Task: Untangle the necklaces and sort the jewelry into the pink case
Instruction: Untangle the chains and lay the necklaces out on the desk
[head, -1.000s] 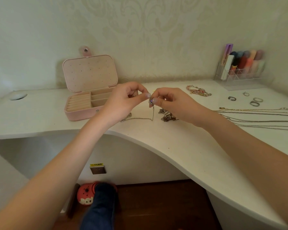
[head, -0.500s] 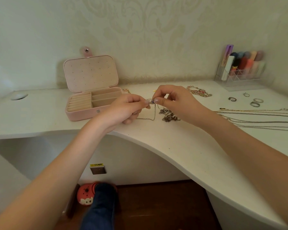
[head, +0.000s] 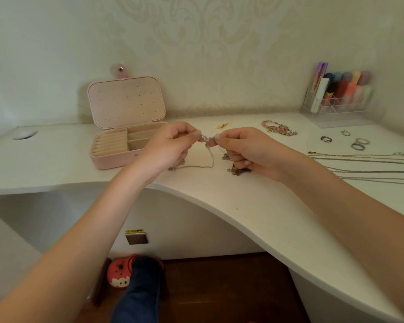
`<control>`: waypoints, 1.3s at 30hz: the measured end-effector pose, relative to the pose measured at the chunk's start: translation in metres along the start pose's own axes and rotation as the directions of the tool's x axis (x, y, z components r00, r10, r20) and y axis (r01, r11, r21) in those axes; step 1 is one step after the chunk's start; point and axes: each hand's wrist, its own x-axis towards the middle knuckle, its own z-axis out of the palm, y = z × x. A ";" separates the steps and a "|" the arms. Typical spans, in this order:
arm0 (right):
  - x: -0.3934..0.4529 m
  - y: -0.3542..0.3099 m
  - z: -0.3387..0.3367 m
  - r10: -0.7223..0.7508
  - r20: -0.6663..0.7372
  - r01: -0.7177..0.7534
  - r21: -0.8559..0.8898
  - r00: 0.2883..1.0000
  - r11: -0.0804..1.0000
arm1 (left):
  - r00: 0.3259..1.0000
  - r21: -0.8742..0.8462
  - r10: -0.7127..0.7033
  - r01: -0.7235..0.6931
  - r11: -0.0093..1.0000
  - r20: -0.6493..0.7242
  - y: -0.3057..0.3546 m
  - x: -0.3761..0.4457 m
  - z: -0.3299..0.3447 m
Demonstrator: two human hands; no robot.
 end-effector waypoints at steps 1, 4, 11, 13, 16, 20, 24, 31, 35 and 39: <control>-0.001 -0.001 -0.001 -0.002 0.007 0.002 -0.045 1.000 0.999 | 1.000 0.006 0.008 -0.008 1.000 -0.022 0.000 0.000 0.000; -0.003 -0.006 -0.002 0.013 0.015 -0.011 -0.117 1.000 0.993 | 0.998 0.026 0.017 -0.016 1.000 -0.064 0.001 0.001 0.000; -0.004 -0.007 0.001 -0.056 -0.065 0.043 -0.192 0.996 0.980 | 0.998 0.057 0.039 -0.036 0.998 -0.055 0.007 0.000 0.002; -0.002 -0.005 0.001 -0.117 -0.096 0.099 -0.172 0.988 0.980 | 0.997 0.089 0.058 -0.052 0.995 -0.057 0.007 0.001 0.002; -0.001 -0.004 0.000 -0.136 -0.116 0.114 -0.181 0.984 0.977 | 0.993 0.181 0.097 -0.082 0.980 -0.072 0.005 0.000 0.002; 0.001 -0.003 0.000 -0.109 -0.130 0.081 -0.208 0.985 0.975 | 0.996 0.103 0.077 -0.072 0.992 -0.043 0.006 -0.004 0.002; -0.001 -0.007 0.002 -0.113 -0.144 0.079 -0.219 0.983 0.973 | 0.996 0.025 0.080 -0.079 0.997 -0.027 0.008 -0.007 0.003; -0.006 -0.010 0.004 -0.199 -0.099 0.166 -0.272 0.975 0.948 | 0.995 0.050 0.102 -0.102 0.994 0.001 0.010 -0.008 0.007; -0.005 -0.011 0.002 -0.191 -0.107 0.154 -0.281 0.976 0.947 | 0.994 0.117 0.112 -0.113 0.987 0.011 0.011 -0.008 0.009; -0.004 -0.011 0.002 -0.208 -0.058 0.170 -0.382 0.976 0.908 | 0.969 0.305 0.245 -0.237 0.922 0.014 0.009 -0.007 0.009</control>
